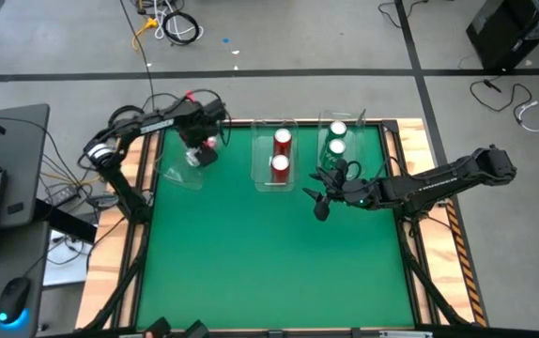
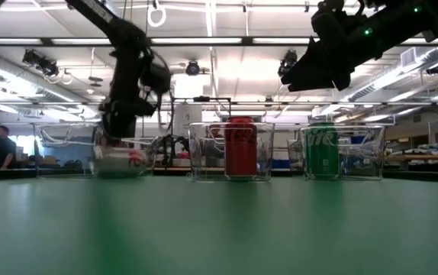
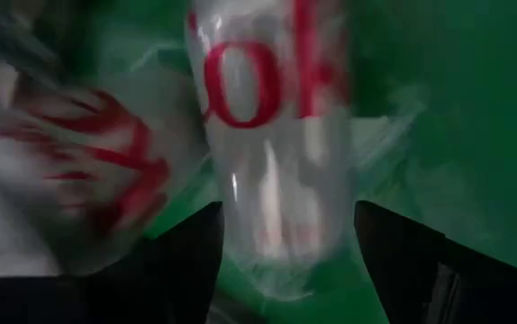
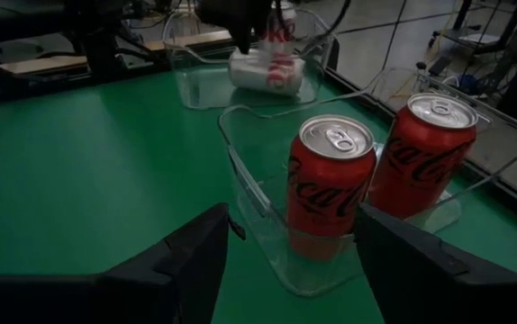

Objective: Sort soda cans
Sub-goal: Put the red-silver soda can into the left transparent bin

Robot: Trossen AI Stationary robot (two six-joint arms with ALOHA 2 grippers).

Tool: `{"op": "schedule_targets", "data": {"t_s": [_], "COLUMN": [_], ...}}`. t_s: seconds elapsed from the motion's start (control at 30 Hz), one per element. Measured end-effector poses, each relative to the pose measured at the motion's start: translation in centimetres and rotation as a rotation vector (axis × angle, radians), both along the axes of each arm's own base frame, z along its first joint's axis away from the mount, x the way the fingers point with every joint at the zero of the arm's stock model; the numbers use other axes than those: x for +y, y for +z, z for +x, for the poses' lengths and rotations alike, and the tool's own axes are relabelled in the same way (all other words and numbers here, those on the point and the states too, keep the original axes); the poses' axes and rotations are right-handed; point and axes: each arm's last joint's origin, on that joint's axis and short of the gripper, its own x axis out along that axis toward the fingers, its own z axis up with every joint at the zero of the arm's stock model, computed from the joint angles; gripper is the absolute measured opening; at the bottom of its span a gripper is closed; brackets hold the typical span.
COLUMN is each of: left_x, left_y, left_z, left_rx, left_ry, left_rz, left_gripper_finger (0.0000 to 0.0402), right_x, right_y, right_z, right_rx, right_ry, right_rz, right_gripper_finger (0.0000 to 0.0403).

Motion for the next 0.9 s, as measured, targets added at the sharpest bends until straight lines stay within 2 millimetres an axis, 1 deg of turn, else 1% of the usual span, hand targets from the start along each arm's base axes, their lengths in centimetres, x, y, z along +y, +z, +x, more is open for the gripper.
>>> {"op": "schedule_targets", "data": {"t_s": [0.07, 0.17, 0.4, 0.57, 0.63, 0.8, 0.9], "left_x": [-0.1, 0.3, 0.4, 0.8, 1.1, 1.5, 1.7], "left_y": [0.9, 0.9, 0.8, -0.4, -1.2, -3.3, -4.0], "left_z": [-0.1, 0.3, 0.4, 0.6, 0.7, 0.9, 1.1], "left_rx": [-0.050, -0.098, -0.092, -0.135, -0.123, -0.057, -0.023], "left_ry": [0.010, 0.008, -0.013, 0.014, 0.019, 0.022, 0.019], "left_rz": [0.023, 0.072, 0.098, 0.143, 0.131, 0.092, 0.091], "left_gripper_finger": [0.0259, 0.0260, 0.0243, 0.0240, 0.0244, 0.0268, 0.0284], "right_x": [0.0, 0.0, 0.0, 0.0, 0.0, 0.1, 0.1], "right_y": [0.0, 0.0, 0.0, 0.1, 0.1, 0.0, 0.0], "right_z": [0.0, 0.0, 0.0, 0.0, 0.0, 0.1, 0.1], "right_rx": [-0.001, -0.002, -0.002, -0.008, -0.007, -0.007, -0.007], "right_ry": [0.001, 0.003, 0.003, 0.003, 0.004, 0.025, 0.024], "right_rz": [0.000, 0.002, 0.002, 0.003, 0.003, 0.013, 0.015], "right_gripper_finger": [0.0246, 0.0247, 0.0246, 0.0249, 0.0250, 0.0248, 0.0250]}}
